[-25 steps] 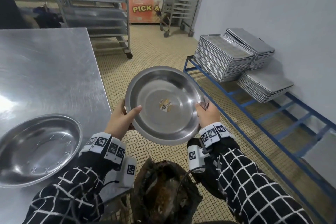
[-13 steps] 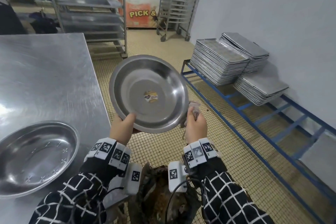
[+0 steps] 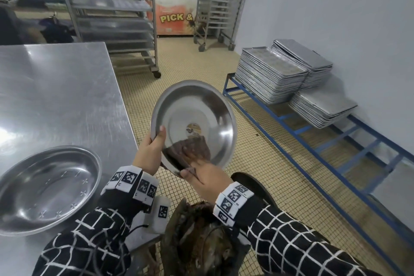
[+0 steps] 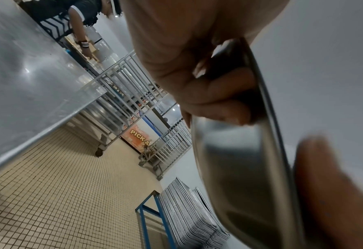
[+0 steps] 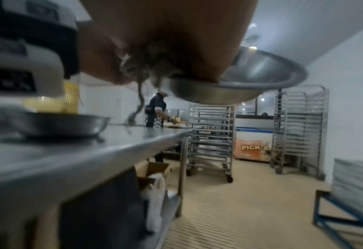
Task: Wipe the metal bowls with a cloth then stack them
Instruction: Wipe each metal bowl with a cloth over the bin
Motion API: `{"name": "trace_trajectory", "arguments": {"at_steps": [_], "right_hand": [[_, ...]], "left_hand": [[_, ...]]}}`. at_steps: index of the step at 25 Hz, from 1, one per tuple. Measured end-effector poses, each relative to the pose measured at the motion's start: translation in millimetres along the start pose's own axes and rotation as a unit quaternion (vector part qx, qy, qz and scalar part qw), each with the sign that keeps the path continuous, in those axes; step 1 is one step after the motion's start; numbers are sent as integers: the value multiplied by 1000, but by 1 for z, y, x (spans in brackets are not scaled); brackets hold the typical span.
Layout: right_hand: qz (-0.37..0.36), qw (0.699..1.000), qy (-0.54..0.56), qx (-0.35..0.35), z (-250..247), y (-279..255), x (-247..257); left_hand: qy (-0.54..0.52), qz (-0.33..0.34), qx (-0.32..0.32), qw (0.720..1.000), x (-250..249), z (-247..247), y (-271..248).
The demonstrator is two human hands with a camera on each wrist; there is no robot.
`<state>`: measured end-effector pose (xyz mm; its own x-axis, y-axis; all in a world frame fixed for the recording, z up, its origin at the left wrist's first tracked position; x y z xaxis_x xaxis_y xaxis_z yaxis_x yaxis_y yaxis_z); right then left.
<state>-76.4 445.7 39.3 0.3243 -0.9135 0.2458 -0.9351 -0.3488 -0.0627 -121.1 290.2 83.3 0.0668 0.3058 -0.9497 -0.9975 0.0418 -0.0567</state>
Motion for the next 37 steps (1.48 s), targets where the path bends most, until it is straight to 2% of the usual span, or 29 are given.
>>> {"name": "trace_trajectory", "arguments": {"at_steps": [3,4,6,10,12,15,17,19,21,23,25,27,30,32,34,35,37], "right_hand": [[67,976,-205,4,-6,0,-36],[97,966,-241,-8,-7,3,-47],[135,959,-246,-40,-5,6,-54],[67,982,-97,-148,12,2,-14],[21,982,-33,-186,20,-3,7],[9,973,-75,-220,27,-9,3],[38,963,-101,-245,26,-10,-18],[90,962,-81,-246,21,-9,-43],[152,961,21,-231,8,-7,-59],[224,930,169,-239,-12,-6,-64],[278,895,244,-249,-39,-2,-66],[295,890,259,-232,-59,3,-71],[284,904,274,-164,-68,5,-77],[291,897,290,-162,-65,6,-80],[310,879,303,-201,-59,5,-76],[323,863,317,-225,-57,4,-71],[350,821,357,-275,-52,6,-60]], "left_hand": [[3,22,1,1000,-4,-3,-3],[12,28,6,1000,-4,-3,-4],[16,39,8,999,-2,-2,-5],[-9,67,-18,998,-3,4,-5],[-11,77,-41,996,-6,5,-5],[-19,83,-34,996,-5,3,-3],[-17,74,-36,996,-4,-2,-1],[-27,57,-39,997,-4,-7,2],[-44,24,-37,998,-3,-11,3],[-61,-14,-52,997,-3,-16,5],[-63,-44,-41,996,-1,-22,6],[-42,-72,7,996,0,-27,8],[-30,-111,43,992,3,-37,14],[-23,-100,36,994,4,-39,16],[22,-29,20,999,4,-36,15],[49,9,19,999,4,-33,13],[64,38,28,997,8,-22,9]]}}
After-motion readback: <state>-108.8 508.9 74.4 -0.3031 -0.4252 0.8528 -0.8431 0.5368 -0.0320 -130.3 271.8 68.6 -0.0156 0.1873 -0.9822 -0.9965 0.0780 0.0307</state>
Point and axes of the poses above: each hand's wrist, its own y-axis towards the middle knuckle, its own z-axis out of the palm, x = y × z, the point moved 1 cm from there along y, towards the middle knuckle, and after that the axes turned 14 degrees about -y, right-handed, at the moved point
